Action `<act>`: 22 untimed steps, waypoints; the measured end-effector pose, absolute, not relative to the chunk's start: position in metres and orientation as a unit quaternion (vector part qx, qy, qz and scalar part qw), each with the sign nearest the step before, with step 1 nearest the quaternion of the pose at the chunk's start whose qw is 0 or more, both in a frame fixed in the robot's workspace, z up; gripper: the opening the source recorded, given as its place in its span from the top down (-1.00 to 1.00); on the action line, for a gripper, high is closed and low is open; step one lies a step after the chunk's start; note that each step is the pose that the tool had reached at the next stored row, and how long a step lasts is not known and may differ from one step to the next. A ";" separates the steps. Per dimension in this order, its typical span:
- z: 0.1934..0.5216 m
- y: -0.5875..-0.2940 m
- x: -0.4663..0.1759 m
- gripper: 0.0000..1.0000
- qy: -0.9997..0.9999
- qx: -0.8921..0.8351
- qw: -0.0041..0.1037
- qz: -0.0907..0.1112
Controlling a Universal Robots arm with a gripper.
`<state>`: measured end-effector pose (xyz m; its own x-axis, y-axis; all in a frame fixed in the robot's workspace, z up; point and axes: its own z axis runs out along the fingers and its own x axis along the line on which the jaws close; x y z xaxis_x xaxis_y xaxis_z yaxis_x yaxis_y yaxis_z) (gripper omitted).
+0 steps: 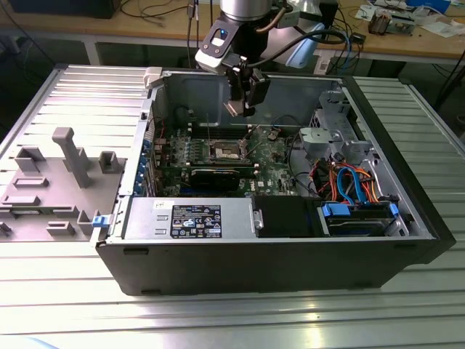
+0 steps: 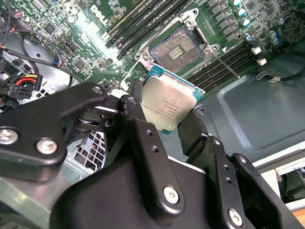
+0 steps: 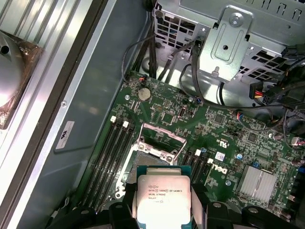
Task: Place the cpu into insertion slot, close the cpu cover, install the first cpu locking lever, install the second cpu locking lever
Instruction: 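Place the cpu into insertion slot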
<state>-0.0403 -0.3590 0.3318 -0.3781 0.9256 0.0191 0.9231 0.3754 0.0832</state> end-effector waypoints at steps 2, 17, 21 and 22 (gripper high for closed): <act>0.331 -0.359 -0.040 -0.08 0.822 0.568 0.016 0.040; 0.331 -0.359 -0.040 -0.08 0.797 0.603 0.017 0.039; 0.331 -0.359 -0.040 -0.08 0.797 0.603 0.017 0.039; 0.331 -0.359 -0.040 -0.08 0.797 0.603 0.017 0.039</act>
